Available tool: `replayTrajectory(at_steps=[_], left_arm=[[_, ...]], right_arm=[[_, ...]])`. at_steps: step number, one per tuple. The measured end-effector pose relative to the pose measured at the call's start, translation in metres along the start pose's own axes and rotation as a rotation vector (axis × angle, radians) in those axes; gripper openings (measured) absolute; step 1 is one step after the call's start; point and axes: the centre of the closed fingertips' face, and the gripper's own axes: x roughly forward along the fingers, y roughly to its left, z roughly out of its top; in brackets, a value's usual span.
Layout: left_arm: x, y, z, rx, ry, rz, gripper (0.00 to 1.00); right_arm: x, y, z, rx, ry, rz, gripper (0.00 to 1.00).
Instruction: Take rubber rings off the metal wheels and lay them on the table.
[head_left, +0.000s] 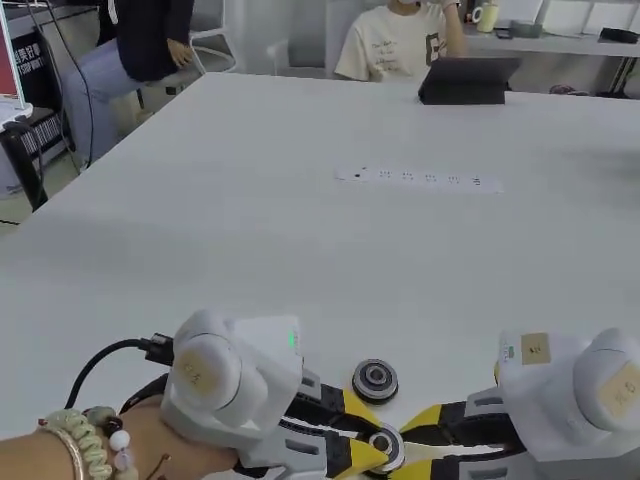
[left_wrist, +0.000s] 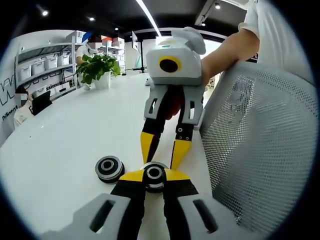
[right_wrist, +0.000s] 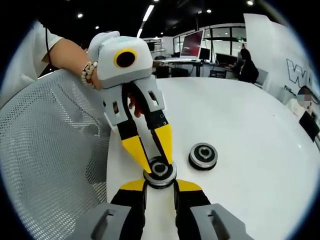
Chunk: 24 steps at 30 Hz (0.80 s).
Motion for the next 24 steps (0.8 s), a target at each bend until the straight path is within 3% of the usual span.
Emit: replayTrajectory(at_steps=[3,5,13,22,24], left_arm=[[0.0,-0.0001,0.0001,0.001,0.0,0.0,0.07],[0.0,0.0,0.0,0.001,0.0,0.0,0.07],[-0.0003,0.0004,-0.0001,-0.004,-0.001,0.003,0.07],[-0.0004,0.0003,0.0004,-0.006,0.0,0.004,0.07],[-0.0004,0.0002,-0.0001,-0.007,0.002,0.006,0.07]], right_arm=[[-0.0016,-0.0034,-0.0083,-0.028,0.047,-0.015,0.12],[-0.0013,-0.0028,-0.0064,0.015,0.024,-0.009,0.09],[-0.0018,-0.0051,-0.0061,-0.026,0.044,-0.021,0.04],[-0.0014,-0.0094,-0.0056,0.014,0.086,-0.034,0.0],[-0.0014,-0.009,-0.0065,-0.012,0.09,-0.027,0.0]])
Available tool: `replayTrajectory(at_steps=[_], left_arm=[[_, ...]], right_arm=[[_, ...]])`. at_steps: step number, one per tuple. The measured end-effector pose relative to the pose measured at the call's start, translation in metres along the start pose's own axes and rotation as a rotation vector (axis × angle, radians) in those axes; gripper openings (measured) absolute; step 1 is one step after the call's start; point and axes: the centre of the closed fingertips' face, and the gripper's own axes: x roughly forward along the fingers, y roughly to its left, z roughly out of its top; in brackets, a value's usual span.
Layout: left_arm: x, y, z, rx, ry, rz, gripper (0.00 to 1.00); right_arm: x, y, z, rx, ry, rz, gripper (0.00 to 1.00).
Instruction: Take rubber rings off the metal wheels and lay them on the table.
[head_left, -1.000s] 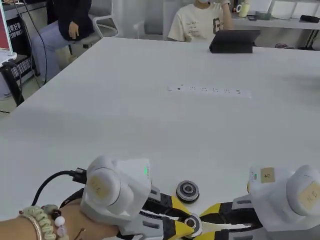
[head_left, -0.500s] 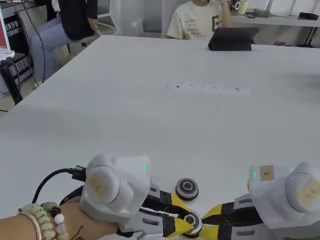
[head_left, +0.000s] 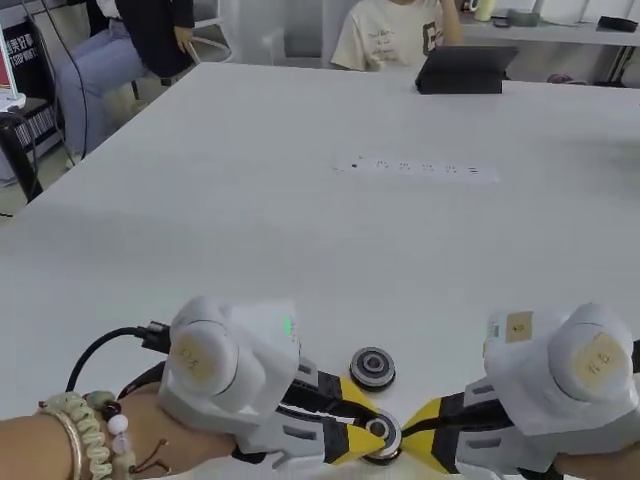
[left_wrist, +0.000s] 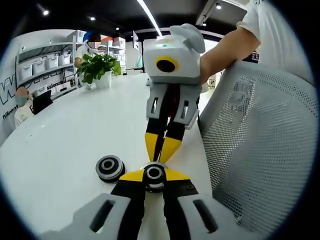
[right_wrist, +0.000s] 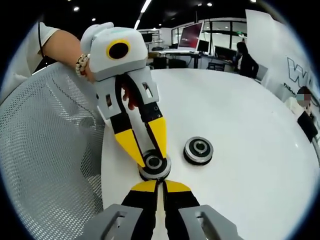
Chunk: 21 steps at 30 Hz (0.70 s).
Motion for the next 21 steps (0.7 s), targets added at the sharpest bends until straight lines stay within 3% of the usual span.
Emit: replayTrajectory(at_steps=[4,8,13,18,20,21], left_arm=[[-0.0006,-0.0008,-0.0004,0.006,0.005,-0.004,0.07],[-0.0005,-0.0006,-0.0004,0.013,0.007,-0.014,0.07],[-0.0005,-0.0003,-0.0003,0.015,0.003,-0.017,0.07],[0.0001,0.0006,-0.0006,0.022,0.0,-0.029,0.07],[0.0004,0.0009,-0.0007,0.018,-0.005,-0.028,0.07],[0.0004,0.001,-0.0007,0.017,-0.006,-0.027,0.07]], right_arm=[[-0.0021,-0.0023,-0.0009,0.06,0.0,-0.004,0.0],[-0.001,-0.0012,-0.002,0.024,0.009,-0.002,0.0],[-0.003,-0.0015,-0.0008,0.031,0.015,-0.025,0.0],[-0.0009,-0.0039,-0.0031,0.174,0.013,-0.007,0.0],[0.0001,-0.0051,-0.0043,0.276,0.002,-0.001,0.0],[-0.0002,-0.0059,-0.0043,0.283,-0.001,-0.002,0.0]])
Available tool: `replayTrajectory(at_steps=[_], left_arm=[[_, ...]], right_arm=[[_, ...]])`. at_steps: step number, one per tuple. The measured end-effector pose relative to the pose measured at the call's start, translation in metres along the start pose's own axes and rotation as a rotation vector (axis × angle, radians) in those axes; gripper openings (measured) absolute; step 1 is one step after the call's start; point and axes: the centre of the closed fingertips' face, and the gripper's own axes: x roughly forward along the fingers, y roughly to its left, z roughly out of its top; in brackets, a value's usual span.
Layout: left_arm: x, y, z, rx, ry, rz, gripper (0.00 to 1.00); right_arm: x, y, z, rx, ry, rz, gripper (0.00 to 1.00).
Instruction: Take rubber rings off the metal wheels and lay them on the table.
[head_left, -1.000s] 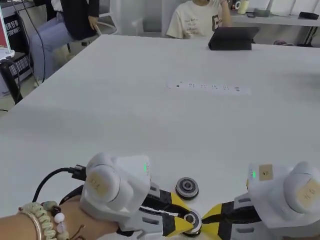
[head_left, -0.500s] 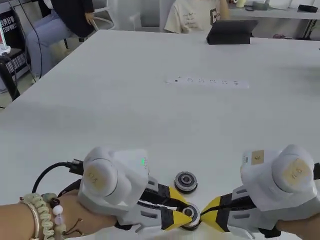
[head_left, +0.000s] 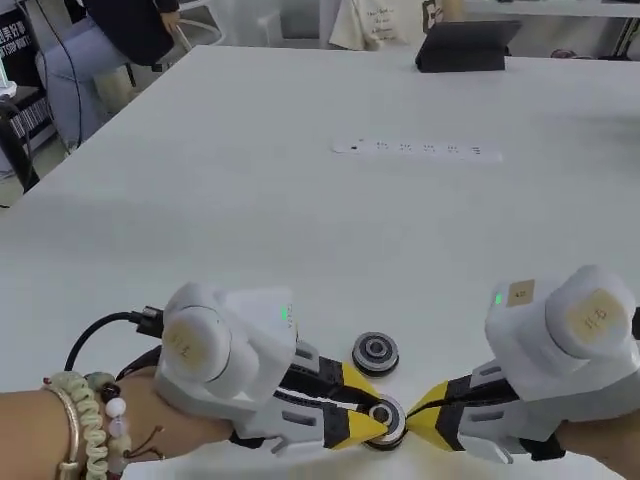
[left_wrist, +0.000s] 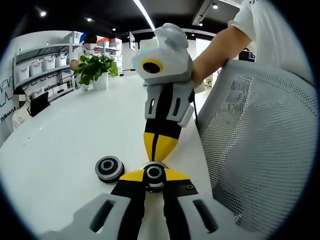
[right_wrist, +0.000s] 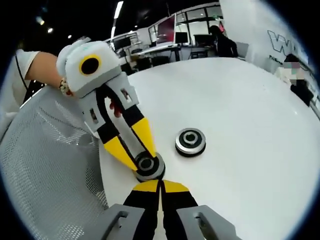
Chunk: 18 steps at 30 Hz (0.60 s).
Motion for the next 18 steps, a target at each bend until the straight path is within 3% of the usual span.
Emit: replayTrajectory(at_steps=[1,3,7,18], left_arm=[[0.0,0.001,0.0,-0.005,-0.004,0.005,0.07],[0.0,0.001,-0.001,-0.015,-0.009,0.007,0.07],[0.001,0.002,-0.001,-0.016,-0.015,0.004,0.07],[0.001,0.003,-0.001,-0.018,-0.023,0.012,0.07]], right_arm=[[0.0,-0.001,0.003,0.034,-0.024,0.003,0.0],[-0.001,-0.002,0.002,0.025,-0.038,0.003,0.0],[-0.004,-0.003,0.005,0.157,-0.086,0.034,0.0],[-0.009,0.002,0.013,0.354,-0.154,0.127,0.0]])
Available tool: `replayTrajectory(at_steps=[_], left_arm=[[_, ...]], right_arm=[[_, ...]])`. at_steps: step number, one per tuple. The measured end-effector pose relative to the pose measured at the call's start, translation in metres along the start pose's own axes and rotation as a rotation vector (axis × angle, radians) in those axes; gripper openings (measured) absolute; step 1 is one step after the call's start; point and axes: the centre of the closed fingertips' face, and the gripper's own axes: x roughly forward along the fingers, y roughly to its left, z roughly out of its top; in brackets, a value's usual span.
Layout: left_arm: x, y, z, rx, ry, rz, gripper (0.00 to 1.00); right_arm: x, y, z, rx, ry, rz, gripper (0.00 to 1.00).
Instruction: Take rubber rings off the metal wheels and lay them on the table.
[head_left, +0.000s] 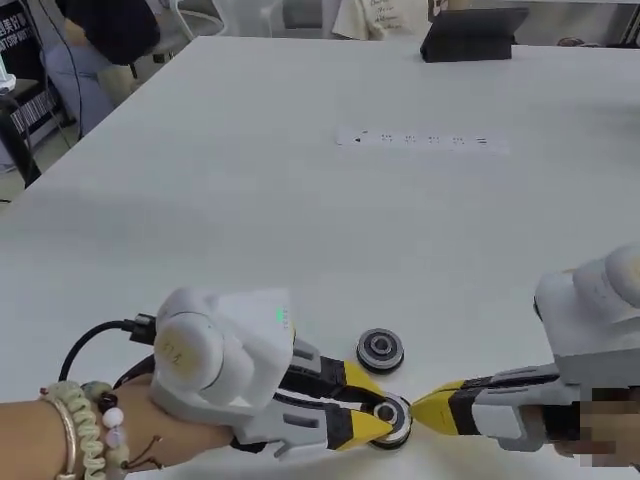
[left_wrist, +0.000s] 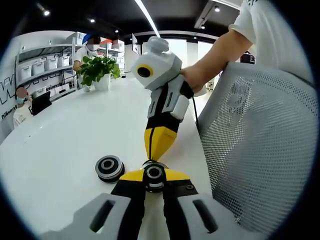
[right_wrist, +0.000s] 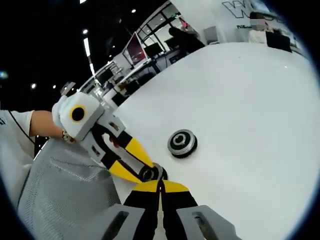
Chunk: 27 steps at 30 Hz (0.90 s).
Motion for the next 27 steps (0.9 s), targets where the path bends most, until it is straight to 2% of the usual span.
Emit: replayTrajectory(at_steps=[11,27], left_arm=[[0.0,-0.002,0.0,0.013,0.013,-0.01,0.07],[-0.002,-0.005,0.0,0.011,0.012,-0.006,0.07]], right_arm=[[0.002,0.011,-0.001,0.009,0.014,0.007,0.0],[0.004,0.019,0.0,-0.002,0.012,0.025,0.0]])
